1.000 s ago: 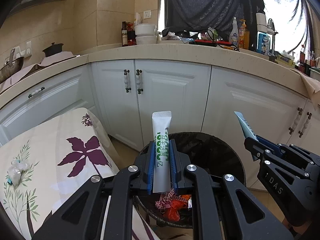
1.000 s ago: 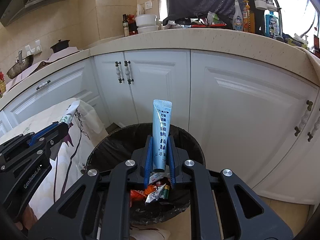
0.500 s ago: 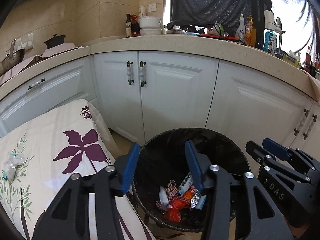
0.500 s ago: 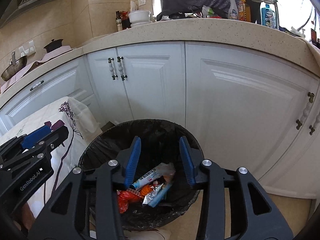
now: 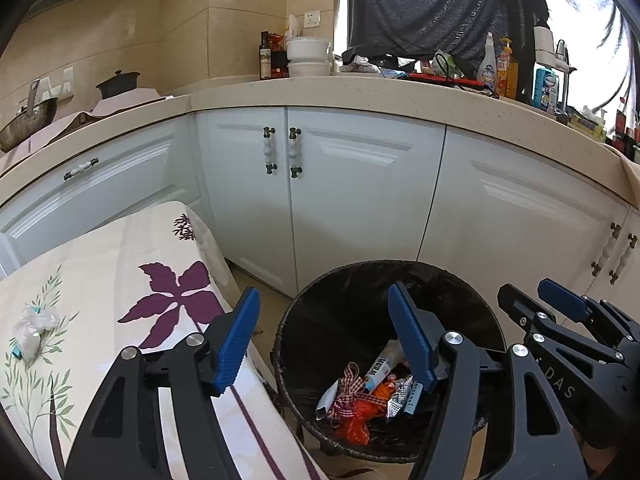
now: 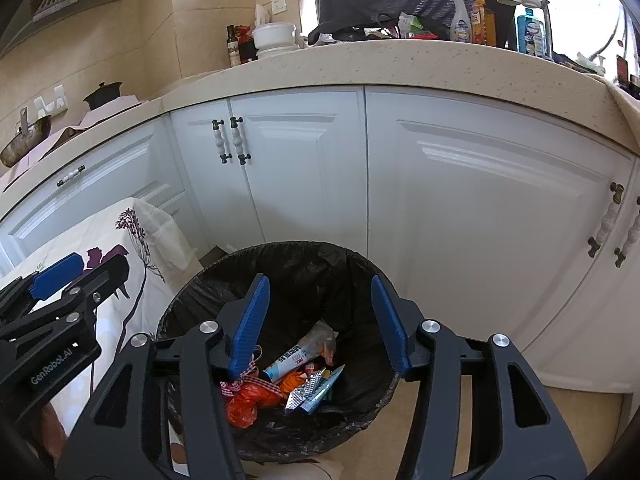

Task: Collect trash

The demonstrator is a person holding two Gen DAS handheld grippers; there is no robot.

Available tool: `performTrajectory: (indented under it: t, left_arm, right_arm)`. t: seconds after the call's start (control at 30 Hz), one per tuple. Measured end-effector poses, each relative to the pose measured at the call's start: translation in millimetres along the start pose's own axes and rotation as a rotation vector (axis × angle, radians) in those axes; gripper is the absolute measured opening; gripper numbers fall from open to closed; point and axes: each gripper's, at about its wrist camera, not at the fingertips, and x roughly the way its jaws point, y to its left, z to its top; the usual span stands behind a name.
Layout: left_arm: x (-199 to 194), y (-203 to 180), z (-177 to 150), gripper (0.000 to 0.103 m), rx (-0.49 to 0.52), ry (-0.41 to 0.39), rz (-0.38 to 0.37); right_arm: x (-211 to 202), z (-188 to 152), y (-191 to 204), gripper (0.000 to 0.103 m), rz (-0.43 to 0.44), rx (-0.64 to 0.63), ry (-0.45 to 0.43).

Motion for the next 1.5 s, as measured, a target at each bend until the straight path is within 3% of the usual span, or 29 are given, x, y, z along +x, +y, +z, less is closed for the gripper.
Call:
performTrajectory:
  t: [0.47,0.73,1.5]
  left_arm:
    - [-16.6,32.3,-3.6,0.072,-0.013,-0.014,0.073]
    - [-37.8,80.9,-14.2,0.074,-0.057,-0.01,0.173]
    - [-114.5,275.3,-80.3,0.075,-0.303,0.039,0.525]
  right_arm:
    - [-10.0,4.1,32.1,0.062,0.049,-0.036,-0.016]
    - [-16.1,5.4,72.1,0.064,0.113,-0.083,-0.02]
    - [-20.6,-20.5,278.9,0.065,0.424,-0.324,0.058]
